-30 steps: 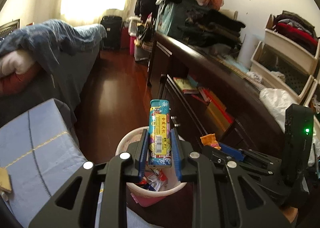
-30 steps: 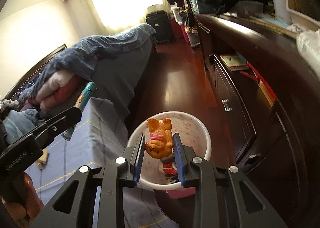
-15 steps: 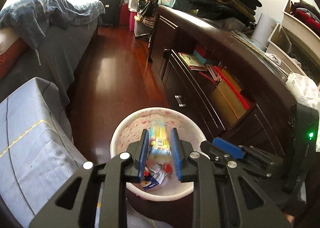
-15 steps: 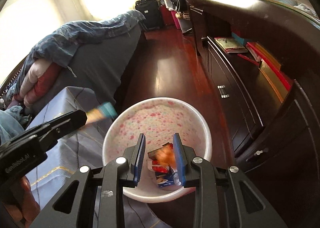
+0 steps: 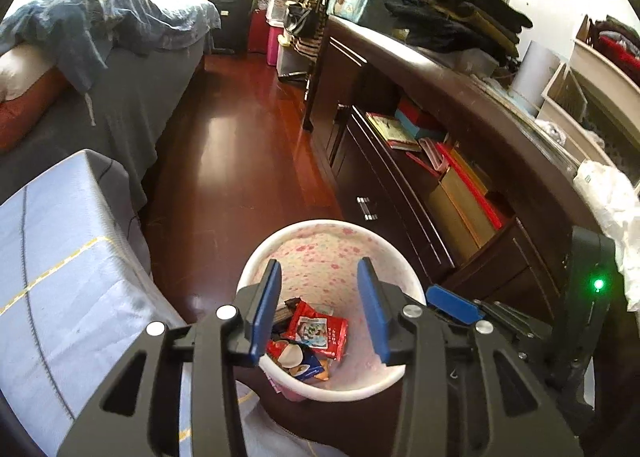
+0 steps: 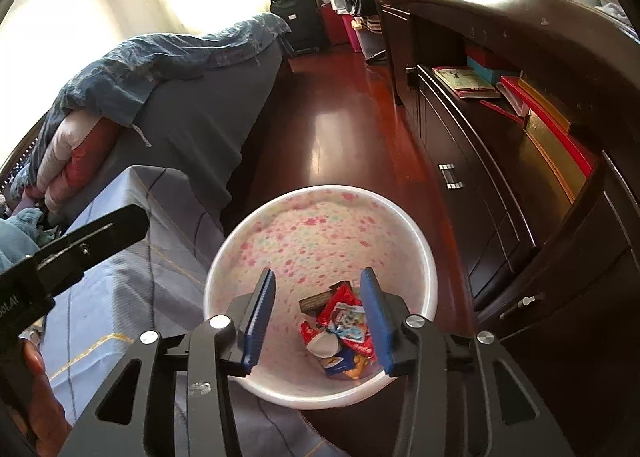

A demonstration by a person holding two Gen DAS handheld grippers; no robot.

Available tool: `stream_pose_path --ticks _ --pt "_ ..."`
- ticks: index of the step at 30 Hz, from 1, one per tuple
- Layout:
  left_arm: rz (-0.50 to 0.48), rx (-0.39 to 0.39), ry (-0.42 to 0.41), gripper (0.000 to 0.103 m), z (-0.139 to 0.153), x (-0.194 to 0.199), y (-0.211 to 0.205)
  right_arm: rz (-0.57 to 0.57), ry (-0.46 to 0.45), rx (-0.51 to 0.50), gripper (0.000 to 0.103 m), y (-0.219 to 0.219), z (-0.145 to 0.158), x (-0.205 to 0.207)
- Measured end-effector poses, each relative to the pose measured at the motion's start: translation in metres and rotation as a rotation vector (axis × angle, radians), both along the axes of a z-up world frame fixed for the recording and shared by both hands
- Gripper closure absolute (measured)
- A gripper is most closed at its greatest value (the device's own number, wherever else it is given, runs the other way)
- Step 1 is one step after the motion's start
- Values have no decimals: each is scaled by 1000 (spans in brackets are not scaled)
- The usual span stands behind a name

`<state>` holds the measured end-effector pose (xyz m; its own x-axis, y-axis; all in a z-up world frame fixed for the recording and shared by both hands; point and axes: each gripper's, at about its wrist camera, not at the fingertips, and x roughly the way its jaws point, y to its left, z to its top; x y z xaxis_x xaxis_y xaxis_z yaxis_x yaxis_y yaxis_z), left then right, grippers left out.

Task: Collect trash
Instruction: 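Move both open tools back over the table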

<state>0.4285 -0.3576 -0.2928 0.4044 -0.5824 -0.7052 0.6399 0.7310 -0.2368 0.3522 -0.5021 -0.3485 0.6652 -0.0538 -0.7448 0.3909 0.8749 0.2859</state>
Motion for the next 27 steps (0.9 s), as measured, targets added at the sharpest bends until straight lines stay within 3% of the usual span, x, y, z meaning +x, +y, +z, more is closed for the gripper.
stream_pose_path --ticks 5,10,19,27 --pt "60 4 -61 50 22 -16 25 30 -24 -3 44 18 20 -7" --pt "179 22 -135 41 47 -35 69 97 -64 3 32 49 47 -16" --pt "448 74 -188 31 70 -54 174 285 -102 -3 29 127 79 -18" --pt "696 88 -136 31 63 -54 280 438 -119 -35 29 196 93 -23"
